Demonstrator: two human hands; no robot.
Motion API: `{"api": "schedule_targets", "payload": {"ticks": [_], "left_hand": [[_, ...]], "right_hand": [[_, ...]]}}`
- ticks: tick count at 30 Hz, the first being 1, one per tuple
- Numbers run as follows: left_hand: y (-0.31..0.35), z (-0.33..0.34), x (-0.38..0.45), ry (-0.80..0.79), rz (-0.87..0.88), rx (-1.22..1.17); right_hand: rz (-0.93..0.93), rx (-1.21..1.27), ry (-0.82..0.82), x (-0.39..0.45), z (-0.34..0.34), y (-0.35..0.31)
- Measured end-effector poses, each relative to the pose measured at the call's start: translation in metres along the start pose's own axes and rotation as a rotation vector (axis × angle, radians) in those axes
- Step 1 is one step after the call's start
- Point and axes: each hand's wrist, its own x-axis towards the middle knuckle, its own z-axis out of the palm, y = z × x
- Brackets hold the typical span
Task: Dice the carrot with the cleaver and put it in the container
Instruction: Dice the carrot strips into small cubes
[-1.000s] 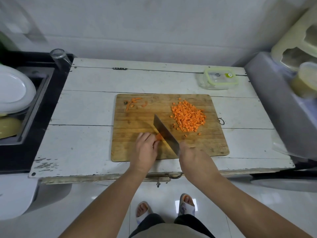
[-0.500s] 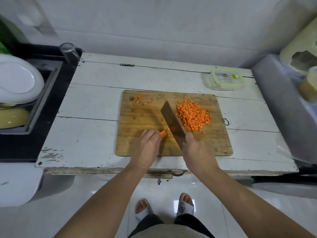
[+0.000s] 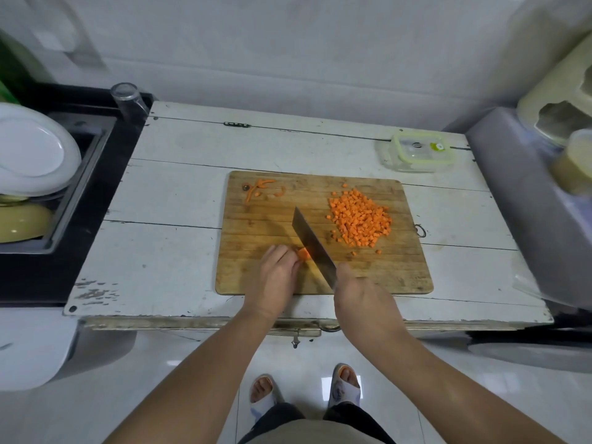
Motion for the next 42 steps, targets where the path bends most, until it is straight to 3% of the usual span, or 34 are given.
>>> {"api": "schedule_targets", "payload": {"ticks": [7,12,19,26,42], "left_hand": [[-0.001,0.001,0.001,0.019,0.008,-0.006],[-0.002,0.001,0.0,0.026,0.05,0.003],[0.0,-0.006,-0.003,0.03,0.072,0.01],[0.002,-0.009,-0.001,0.024,0.084,0.022],[-0.001,-0.005,0.0,-0.014,0.06,0.009]], "right_hand": [[0.021,-0.017,-0.081,0.014,-0.003,-0.009],[0.033,0.044,-0.02,0.046,0.005,-0.012],[0.202,0.131,0.02,0.057,-0.012,0.035],[-0.028,0.043,0.065,0.019,-0.004,0.017],[0.004,-0.036,-0.046,0.02,0.009,-0.005]]}}
